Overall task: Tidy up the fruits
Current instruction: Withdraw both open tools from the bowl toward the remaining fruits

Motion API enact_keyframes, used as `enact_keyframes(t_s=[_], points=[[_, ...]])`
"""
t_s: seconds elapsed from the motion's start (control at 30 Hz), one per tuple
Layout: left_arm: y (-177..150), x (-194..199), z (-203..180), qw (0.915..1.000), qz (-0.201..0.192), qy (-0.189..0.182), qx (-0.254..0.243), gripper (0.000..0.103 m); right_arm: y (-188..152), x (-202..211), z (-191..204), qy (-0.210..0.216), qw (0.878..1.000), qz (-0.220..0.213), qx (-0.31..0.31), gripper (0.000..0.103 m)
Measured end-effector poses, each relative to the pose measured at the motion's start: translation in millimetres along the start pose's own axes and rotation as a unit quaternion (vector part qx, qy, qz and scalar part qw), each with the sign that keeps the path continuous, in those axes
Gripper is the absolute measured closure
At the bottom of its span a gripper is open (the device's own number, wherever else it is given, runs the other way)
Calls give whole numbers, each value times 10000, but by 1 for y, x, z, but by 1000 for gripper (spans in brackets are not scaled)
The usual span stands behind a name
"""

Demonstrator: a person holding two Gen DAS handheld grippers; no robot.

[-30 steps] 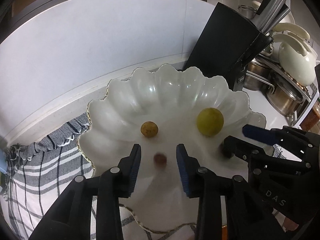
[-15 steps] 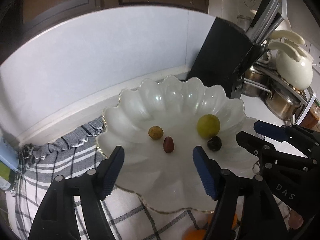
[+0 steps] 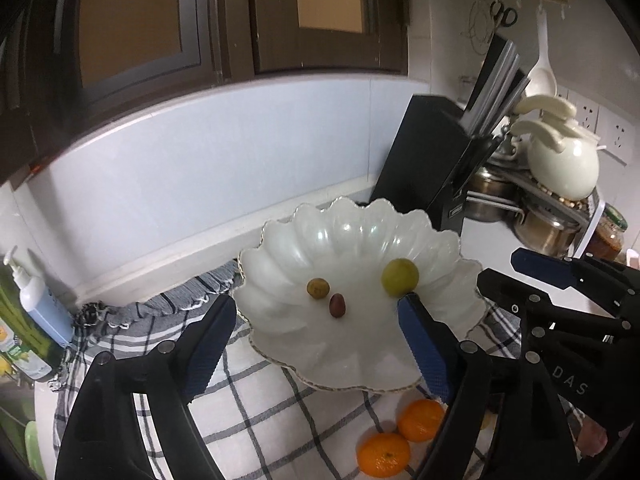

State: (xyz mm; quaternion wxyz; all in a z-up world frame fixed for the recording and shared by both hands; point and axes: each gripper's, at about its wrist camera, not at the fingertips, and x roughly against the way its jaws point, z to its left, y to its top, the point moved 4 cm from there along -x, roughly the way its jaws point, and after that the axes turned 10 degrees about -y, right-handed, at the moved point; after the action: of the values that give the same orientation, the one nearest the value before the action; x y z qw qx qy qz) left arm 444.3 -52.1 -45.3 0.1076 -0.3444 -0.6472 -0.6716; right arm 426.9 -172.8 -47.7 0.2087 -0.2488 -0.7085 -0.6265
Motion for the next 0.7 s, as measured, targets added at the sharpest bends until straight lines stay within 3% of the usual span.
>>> enact_keyframes(t_s=[0.7], points=[[-16,86,-12,9989,-456,-77,-50,19,-13,80,-2,-93,9986,-522,-5,62]])
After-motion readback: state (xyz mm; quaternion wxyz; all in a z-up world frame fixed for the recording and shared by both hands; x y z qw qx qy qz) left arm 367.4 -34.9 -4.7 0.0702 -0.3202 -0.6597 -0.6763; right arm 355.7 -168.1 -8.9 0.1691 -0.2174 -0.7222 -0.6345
